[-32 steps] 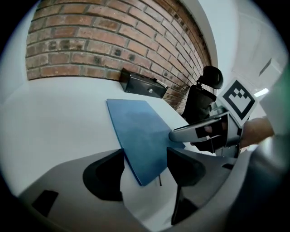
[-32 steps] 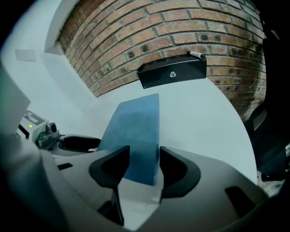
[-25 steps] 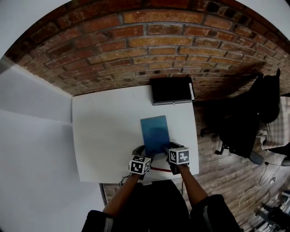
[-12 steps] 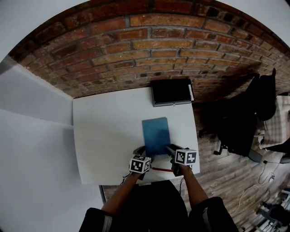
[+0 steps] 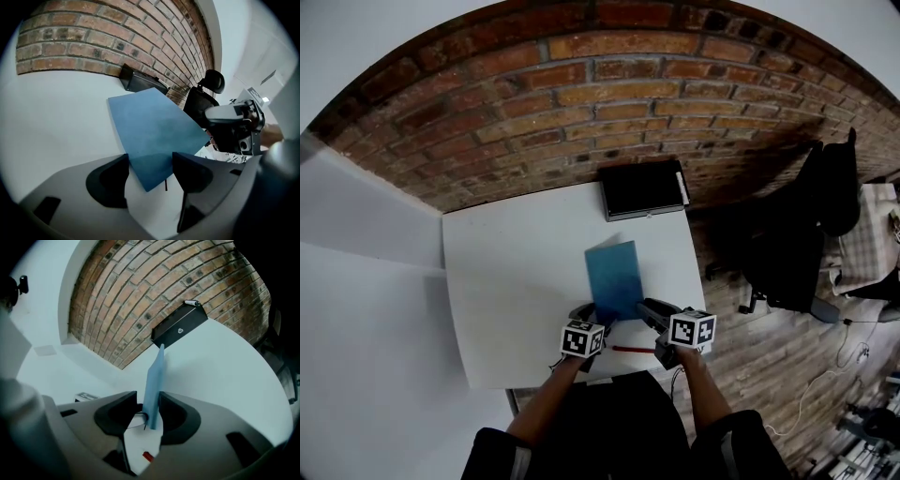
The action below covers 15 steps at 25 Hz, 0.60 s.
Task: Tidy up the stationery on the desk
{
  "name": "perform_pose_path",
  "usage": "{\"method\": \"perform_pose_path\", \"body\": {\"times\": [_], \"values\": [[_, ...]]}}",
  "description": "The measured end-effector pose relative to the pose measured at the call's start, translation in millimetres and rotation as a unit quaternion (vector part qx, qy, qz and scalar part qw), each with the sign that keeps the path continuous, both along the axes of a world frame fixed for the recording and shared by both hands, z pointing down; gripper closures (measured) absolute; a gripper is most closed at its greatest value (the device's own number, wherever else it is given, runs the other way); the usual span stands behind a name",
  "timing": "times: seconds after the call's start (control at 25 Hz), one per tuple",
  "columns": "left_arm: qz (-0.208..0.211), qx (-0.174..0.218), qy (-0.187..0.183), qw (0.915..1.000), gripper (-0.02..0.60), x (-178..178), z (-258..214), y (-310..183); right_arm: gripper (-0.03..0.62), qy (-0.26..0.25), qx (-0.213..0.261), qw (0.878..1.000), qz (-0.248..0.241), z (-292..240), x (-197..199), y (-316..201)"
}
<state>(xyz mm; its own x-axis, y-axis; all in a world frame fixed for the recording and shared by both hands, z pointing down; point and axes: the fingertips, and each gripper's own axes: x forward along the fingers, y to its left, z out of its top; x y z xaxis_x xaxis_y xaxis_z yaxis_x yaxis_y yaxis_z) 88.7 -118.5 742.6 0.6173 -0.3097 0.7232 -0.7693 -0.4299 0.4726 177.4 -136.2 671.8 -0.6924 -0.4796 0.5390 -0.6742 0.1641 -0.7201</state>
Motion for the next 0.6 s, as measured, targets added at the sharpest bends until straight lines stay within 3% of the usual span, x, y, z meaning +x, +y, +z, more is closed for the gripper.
{"method": "perform_pose_path", "body": {"times": [0.2, 0.4, 0.6], "values": [[0.010, 0.003, 0.001, 0.9999, 0.293, -4, -3, 0, 0.455, -0.011, 0.020, 1.000, -0.020, -17, -13, 3], [0.035, 0.053, -0.010, 0.9979, 0.293, -10, -19, -6, 0.473, -0.021, 0.040, 0.999, -0.023, -31, -26, 3], [-0.002, 0.076, 0.050, 0.9958, 0.295, -23, -50, -24, 0.474, -0.028, 0.048, 0.997, -0.046, -39, -47, 8]]}}
